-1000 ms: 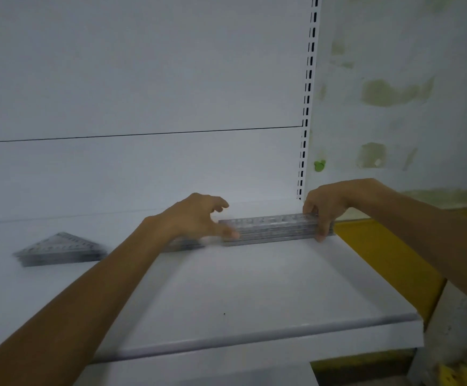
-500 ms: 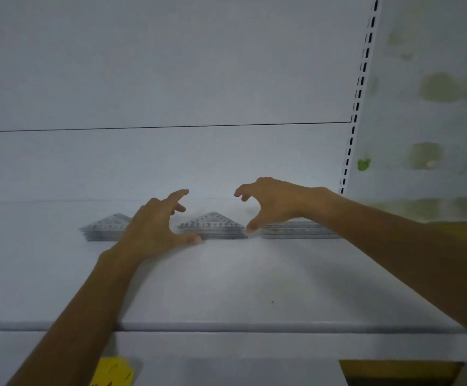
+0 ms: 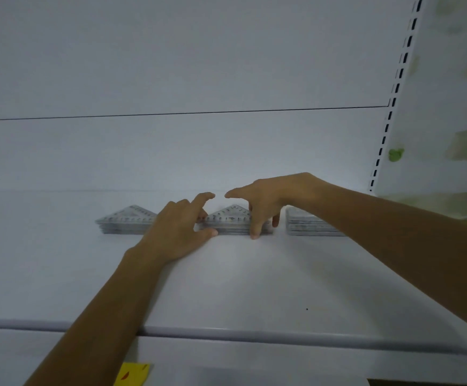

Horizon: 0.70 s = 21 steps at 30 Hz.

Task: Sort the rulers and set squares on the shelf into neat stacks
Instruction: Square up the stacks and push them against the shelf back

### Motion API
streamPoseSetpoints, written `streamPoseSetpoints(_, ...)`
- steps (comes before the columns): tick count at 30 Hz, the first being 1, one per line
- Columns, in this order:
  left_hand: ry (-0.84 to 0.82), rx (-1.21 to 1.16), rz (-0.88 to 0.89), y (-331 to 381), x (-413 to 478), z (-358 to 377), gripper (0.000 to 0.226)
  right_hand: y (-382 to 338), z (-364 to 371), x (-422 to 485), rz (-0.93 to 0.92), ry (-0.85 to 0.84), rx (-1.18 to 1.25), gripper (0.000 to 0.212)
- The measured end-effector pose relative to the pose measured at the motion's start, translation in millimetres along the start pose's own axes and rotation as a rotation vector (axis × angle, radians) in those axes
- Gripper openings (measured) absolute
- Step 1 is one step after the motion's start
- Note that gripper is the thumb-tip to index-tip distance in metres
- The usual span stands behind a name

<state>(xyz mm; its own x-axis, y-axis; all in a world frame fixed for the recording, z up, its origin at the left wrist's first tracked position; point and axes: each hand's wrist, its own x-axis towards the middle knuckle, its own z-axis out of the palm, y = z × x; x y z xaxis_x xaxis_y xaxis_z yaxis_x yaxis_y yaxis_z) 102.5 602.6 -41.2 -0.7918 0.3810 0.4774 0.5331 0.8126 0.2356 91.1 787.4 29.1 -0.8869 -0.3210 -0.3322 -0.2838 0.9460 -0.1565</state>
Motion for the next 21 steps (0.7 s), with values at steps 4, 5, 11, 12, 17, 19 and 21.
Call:
streamPoseSetpoints(4, -0.009, 0.034, -0.002, 6.3, 0.8, 0.4, 0.064, -7.5, -7.0, 14.6, 0.022, -0.131, -0.004, 0.094)
streamPoseSetpoints(5, -0.008, 0.041, -0.005, 7.7, 0.4, 0.2, 0.064, -9.6, -8.0, 17.9, 0.022, -0.142, -0.025, 0.089)
streamPoseSetpoints(11, -0.029, 0.051, -0.058, 14.7, 0.3, 3.9, 0.056, -12.9, -9.6, 22.6, 0.000, -0.126, -0.081, 0.071)
streamPoseSetpoints(12, -0.037, 0.061, -0.070, 15.4, 1.0, 4.8, 0.055, -13.1, -9.6, 21.9, -0.002, -0.123, -0.095, 0.071)
streamPoseSetpoints(17, -0.049, 0.104, -0.098, 15.3, 1.8, 7.5, 0.053, -17.5, -10.1, 17.1, -0.007, -0.091, -0.189, 0.072)
streamPoseSetpoints(19, -0.058, 0.111, -0.100, 15.5, 1.8, 8.3, 0.053, -19.4, -10.3, 14.7, -0.002, -0.080, -0.208, 0.072)
streamPoseSetpoints(21, -0.064, 0.092, -0.103, 16.0, 1.3, 9.1, 0.052, -21.0, -10.0, 12.1, 0.007, -0.081, -0.214, 0.071)
